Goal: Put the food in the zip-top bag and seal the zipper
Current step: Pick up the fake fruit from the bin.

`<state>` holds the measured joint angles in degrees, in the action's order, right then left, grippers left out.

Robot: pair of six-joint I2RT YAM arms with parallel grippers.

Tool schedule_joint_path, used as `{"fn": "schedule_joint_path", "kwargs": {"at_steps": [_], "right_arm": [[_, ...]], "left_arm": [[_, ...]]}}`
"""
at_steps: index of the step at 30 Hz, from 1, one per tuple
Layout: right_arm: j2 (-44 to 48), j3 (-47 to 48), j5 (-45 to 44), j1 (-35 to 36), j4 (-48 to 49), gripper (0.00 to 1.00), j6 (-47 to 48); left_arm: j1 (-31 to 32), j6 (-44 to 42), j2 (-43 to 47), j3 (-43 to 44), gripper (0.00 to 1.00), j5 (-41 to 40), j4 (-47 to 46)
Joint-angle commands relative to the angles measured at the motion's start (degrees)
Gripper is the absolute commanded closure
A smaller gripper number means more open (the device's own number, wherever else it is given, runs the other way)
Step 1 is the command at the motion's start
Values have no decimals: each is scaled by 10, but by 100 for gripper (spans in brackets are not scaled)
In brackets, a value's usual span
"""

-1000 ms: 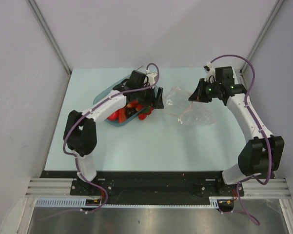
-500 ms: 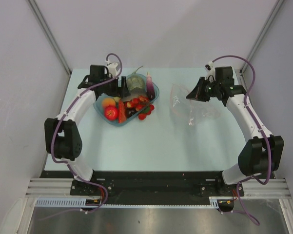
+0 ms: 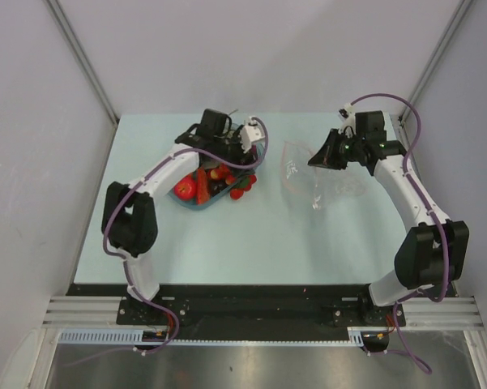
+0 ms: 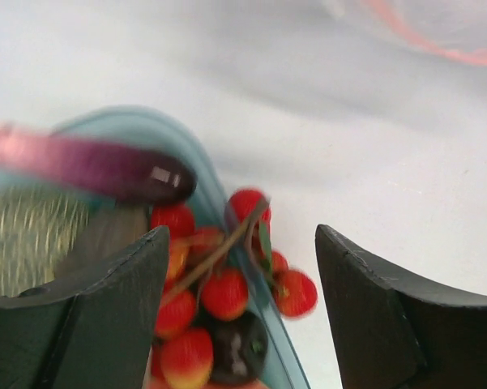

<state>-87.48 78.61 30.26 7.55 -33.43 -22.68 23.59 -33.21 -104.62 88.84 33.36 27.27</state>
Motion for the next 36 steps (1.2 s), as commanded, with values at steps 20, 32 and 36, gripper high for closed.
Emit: {"fn": "schedule_joint_path", "kwargs": {"at_steps": [20, 32, 36], "right_arm": [[-5, 52, 25, 17, 21, 100, -70], [-8, 57, 62, 24, 56, 100, -160], [-13, 57, 67, 27, 71, 100, -177]], "left_arm": [[39, -196, -61, 118, 100, -23, 140], [10, -152, -4, 175, 100, 20, 181], [2, -143, 9, 192, 100, 27, 190]]}}
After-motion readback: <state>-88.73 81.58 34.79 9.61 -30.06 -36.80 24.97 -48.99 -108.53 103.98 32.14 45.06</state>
